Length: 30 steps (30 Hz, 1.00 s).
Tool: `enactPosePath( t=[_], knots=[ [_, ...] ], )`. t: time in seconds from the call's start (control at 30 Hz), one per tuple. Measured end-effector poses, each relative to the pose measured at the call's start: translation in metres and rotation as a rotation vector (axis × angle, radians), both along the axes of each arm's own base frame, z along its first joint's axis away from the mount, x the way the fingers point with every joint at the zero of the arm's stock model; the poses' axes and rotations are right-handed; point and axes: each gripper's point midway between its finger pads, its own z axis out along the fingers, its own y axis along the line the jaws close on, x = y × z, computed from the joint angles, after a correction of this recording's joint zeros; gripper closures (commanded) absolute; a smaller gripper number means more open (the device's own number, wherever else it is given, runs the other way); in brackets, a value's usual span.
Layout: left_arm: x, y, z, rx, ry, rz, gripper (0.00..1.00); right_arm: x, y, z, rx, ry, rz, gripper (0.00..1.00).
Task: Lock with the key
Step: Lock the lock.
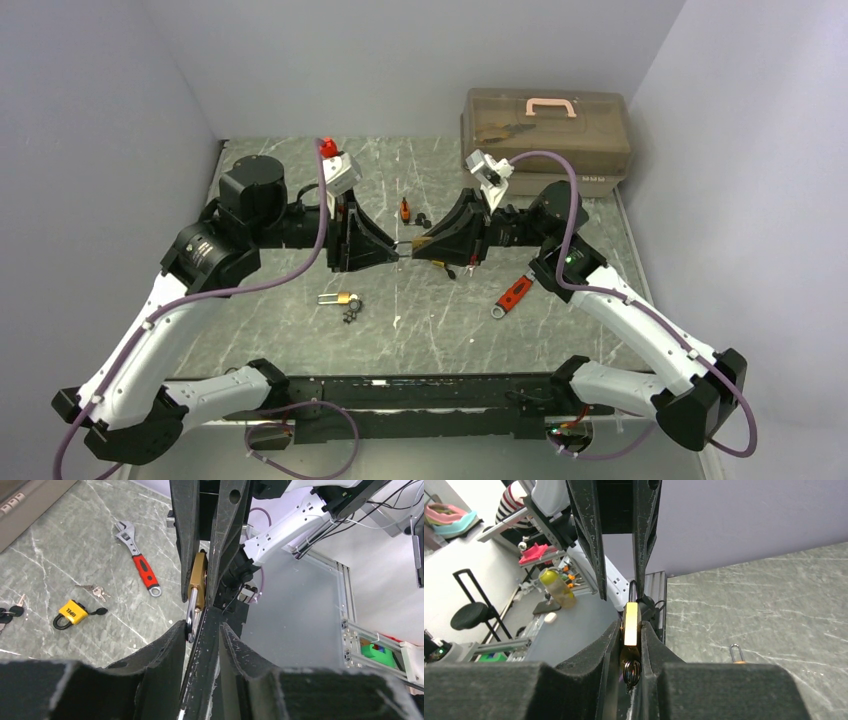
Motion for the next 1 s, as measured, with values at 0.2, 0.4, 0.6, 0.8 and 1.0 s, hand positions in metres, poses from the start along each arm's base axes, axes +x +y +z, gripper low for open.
enactPosePath(
  t=[0.2,0.4,0.6,0.8,1.0],
  knots=[
    [0.0015,0.0021,0.0015,-0.004,-0.006,0.011,0.67,0.0035,-0.0012,0.0047,0.014,0.03,-0.02,1.0],
    [0.0027,0.0041,0.0028,-0.01,-0.011,0.02,0.76,0.0023,-0.0015,0.0086,0.026,0.038,-0.016,1.0],
    [0.0052,0.0036,0.0005,-0.011,-0.004,0.025,0.78,0.0019,-0.0018,0.0107,0.033,0.042,-0.014,1.0],
    [0.0073,0.0021,-0.0001,-0.015,-0.006,0.025,0.81,0.0017,-0.0016,0.0087,0.031,0.049,-0.012,1.0],
    [0.0075,0.0013,0.0022,-0.026,0.002,0.025,1.0,0.0018,-0.0015,0.0069,0.028,0.054,-0.012,1.0]
  ],
)
